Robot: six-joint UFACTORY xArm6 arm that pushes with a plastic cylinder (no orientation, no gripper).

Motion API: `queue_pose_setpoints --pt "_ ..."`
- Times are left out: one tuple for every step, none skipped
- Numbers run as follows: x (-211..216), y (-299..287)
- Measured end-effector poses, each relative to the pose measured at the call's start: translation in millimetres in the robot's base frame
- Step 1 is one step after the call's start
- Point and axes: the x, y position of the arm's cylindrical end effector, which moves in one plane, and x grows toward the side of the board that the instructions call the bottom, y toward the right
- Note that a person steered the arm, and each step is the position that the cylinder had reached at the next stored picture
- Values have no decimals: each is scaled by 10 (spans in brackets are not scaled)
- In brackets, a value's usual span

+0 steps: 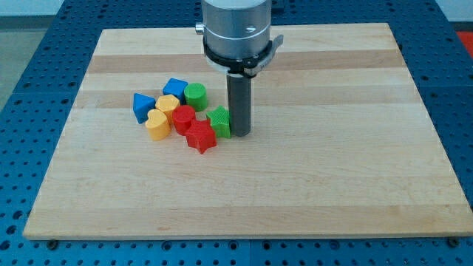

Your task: Move the green star into the red circle

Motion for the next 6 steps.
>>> queue_pose_setpoints --pt "-66 -37" --pt "-77 -129" --pt "-97 -216" --pt "-97 -315" --pt "-90 -319" --pt "228 -179"
